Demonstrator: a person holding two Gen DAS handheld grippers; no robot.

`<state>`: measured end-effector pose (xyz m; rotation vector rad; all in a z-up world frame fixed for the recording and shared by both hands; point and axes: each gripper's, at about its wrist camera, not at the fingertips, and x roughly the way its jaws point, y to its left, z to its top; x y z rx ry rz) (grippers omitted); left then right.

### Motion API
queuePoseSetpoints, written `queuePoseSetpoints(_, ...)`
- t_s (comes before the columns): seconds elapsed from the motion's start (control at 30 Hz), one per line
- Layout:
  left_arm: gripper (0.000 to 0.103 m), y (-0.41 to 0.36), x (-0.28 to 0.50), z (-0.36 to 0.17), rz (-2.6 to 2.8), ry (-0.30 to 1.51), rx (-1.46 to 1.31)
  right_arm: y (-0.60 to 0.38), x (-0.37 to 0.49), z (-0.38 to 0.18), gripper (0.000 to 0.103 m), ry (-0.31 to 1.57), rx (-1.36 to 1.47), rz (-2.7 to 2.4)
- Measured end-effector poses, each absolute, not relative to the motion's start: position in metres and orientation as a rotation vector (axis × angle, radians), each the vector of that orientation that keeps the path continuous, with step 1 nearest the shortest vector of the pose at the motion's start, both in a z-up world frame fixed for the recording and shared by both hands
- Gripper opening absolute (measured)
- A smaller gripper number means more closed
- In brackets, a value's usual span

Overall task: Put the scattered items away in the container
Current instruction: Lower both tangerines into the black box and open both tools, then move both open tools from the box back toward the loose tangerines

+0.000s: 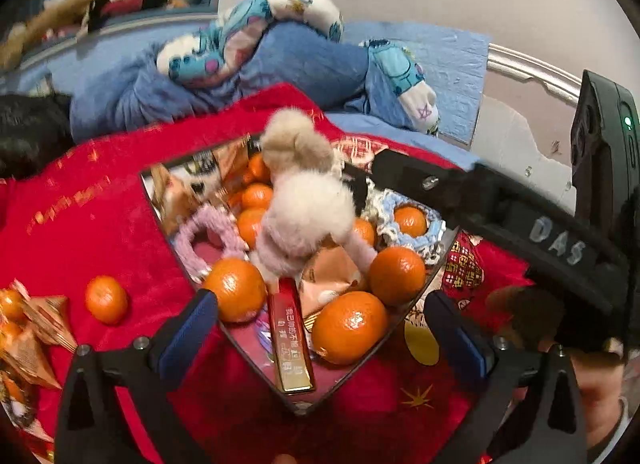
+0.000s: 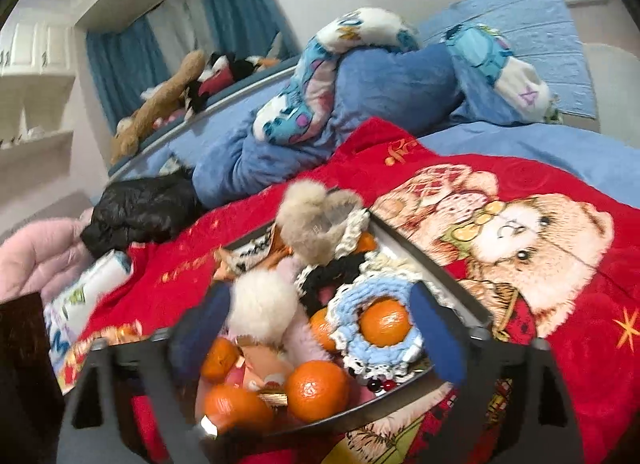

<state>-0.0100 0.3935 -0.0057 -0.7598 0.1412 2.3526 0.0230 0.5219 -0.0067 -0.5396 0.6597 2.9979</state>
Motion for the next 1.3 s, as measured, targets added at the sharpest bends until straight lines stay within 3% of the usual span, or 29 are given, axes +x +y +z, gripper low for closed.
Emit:
queuePoseSetpoints(0.27,0.103,0.365,-0.02,-0.007,2.387,0.03,-0.798,0.525,0.04,0.005,0.103,0.723,-0.503,2.961)
queuePoseSetpoints(0.6,0.103,0.3,0.0,0.007,2.557,0.022,-0.742,0.449,0.035,0.029,0.103,0.63,-0.495,3.071)
queuePoseSetpoints(0.83,0.103,0.223,-0.004,0.015,2.65,-0.006,-0.776,0.378,0.013,0.033,0.103,0.503,-0.586,3.13)
queuePoseSetpoints(1.3,0.101,0.054,-0.06,-0.01,2.714,-0.126,-0.977,0.326,-0.031,0.007,0.103,0.518,-0.792,3.108)
